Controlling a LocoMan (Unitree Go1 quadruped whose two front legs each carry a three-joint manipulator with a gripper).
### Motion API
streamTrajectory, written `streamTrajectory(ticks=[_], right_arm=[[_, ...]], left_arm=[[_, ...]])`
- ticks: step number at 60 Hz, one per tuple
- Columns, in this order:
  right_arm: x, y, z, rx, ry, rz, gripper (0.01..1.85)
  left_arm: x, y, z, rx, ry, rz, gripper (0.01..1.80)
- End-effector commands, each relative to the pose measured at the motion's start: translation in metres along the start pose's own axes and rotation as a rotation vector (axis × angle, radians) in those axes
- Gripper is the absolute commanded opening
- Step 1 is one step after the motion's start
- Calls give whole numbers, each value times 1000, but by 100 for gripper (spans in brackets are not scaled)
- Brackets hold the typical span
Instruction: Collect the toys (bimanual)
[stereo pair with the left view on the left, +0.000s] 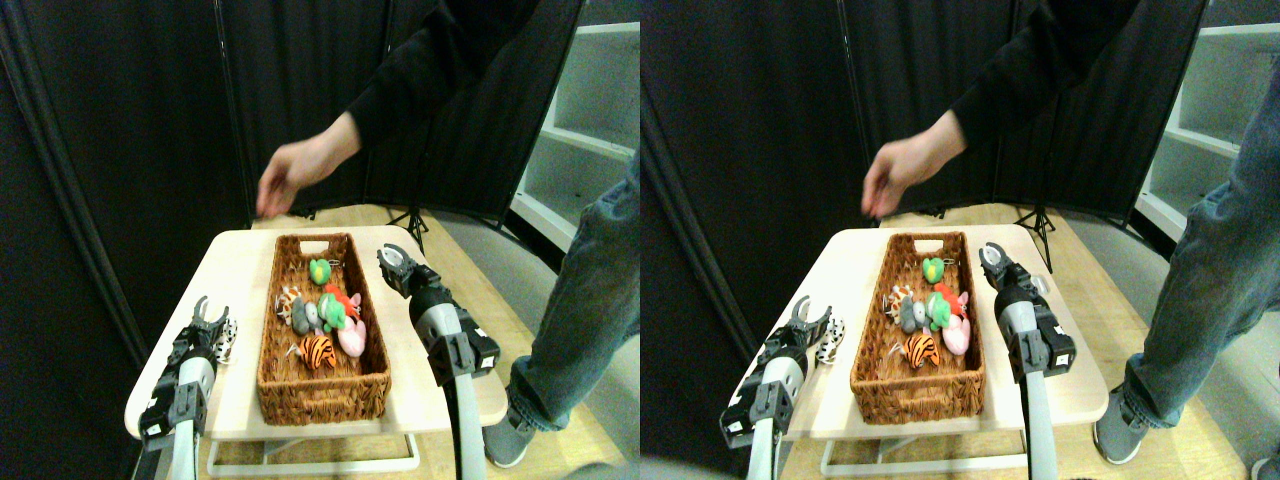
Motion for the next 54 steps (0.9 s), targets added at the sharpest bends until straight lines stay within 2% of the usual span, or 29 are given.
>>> streamTrajectory(ticks=[1, 3, 7, 13, 22, 27, 31, 37, 45, 54], right_arm=[[0, -6, 11, -20, -68, 0, 1], [-1, -13, 16, 81, -84, -28, 1], [-2, -20, 19, 147, -80, -32, 1], [0, -30, 21, 156, -101, -41, 1], [2, -41, 20, 190, -109, -36, 1], [2, -43, 20, 207, -109, -39, 1], [2, -47, 20, 237, -123, -44, 1], [3, -49, 21, 246, -136, -43, 1], [4, -54, 24, 180, -159, -52, 1], [6, -59, 26, 252, -165, -85, 1]], left_arm=[[0, -15, 0, 0, 12, -51, 35], [1, -18, -2, 7, 25, -49, 41], [4, -20, -4, -4, 46, -52, 46], [11, -22, -7, -9, 74, -60, 54], [18, -31, -15, 92, 121, -84, 68], [21, -31, -18, 94, 130, -65, 71], [25, -27, -25, 75, 156, -25, 73], [30, -19, -29, 48, 173, -6, 73], [35, -2, -29, 58, 155, 25, 77], [36, 10, -26, 49, 141, 54, 82]])
